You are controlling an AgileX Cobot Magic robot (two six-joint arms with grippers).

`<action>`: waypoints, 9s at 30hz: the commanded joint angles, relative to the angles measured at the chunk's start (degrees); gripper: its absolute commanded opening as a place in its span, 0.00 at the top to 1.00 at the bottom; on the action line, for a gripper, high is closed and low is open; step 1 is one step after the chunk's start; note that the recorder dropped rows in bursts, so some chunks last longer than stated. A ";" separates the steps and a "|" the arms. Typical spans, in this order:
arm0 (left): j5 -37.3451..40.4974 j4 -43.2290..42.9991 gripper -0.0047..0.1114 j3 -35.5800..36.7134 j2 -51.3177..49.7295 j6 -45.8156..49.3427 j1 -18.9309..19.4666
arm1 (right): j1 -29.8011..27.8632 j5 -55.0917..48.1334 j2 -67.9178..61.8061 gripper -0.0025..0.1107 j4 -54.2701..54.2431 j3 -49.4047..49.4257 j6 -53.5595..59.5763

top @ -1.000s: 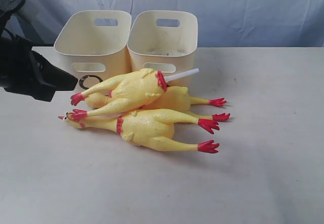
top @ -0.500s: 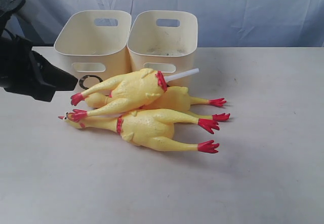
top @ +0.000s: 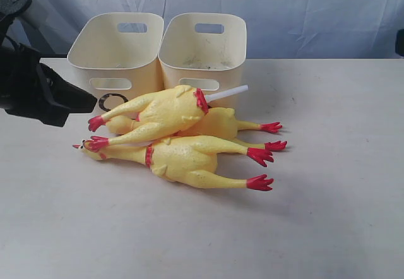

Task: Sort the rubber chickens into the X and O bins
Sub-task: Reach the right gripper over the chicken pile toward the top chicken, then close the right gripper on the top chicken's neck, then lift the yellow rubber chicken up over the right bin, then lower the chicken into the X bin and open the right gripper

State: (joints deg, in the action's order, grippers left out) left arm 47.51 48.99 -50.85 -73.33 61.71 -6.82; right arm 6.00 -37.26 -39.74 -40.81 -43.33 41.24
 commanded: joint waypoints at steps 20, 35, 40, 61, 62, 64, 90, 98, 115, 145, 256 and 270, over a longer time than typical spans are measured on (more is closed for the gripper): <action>-0.18 -0.15 0.96 -0.45 -0.02 0.02 -0.25 | 20.23 10.40 -48.13 0.99 1.65 -19.67 1.81; -0.18 -0.15 0.96 -0.45 -0.02 0.02 -0.25 | 23.29 19.05 -57.17 0.99 -8.71 -22.31 1.81; -0.18 -0.15 0.96 -0.45 -0.02 0.02 -0.25 | 23.29 19.20 -57.55 0.99 -8.71 -22.31 1.81; -1.31 -0.16 0.96 -0.45 -0.02 0.02 -0.25 | 23.29 19.58 -58.98 0.99 -16.31 -22.31 1.95; -1.31 -0.16 0.96 -0.45 -0.02 0.02 -0.25 | 23.29 19.75 -58.98 0.99 -18.03 -22.31 1.95; -1.31 -0.16 0.96 -0.45 -0.02 0.02 -0.25 | 23.29 19.97 -58.98 0.95 -20.12 -22.40 1.95; -1.31 -0.16 0.96 -0.45 -0.02 0.02 -0.25 | 23.80 18.51 -65.23 0.45 -27.52 -22.81 2.61; -1.31 -0.16 0.96 -0.45 -0.02 0.02 -0.25 | 23.80 18.55 -65.79 0.45 -37.57 -22.81 12.59; -1.31 -0.16 0.96 -0.45 -0.02 0.02 -0.25 | 23.80 20.30 -65.79 0.45 -40.42 -22.81 13.55; -1.31 -0.16 0.96 -0.45 -0.02 0.02 -0.25 | 23.80 14.98 -68.86 0.55 -38.93 -24.95 11.04; -1.31 -0.16 0.96 -0.45 -0.02 0.02 -0.25 | 23.79 52.75 -70.98 0.96 16.62 -30.70 20.67; -1.31 -0.16 0.96 -0.45 -0.02 0.02 -0.25 | 23.79 51.36 -71.14 0.49 16.81 -30.70 20.67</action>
State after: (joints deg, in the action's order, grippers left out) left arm 46.18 48.95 -50.85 -73.33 61.71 -6.82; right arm 29.92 13.78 -111.20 -24.39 -73.84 61.76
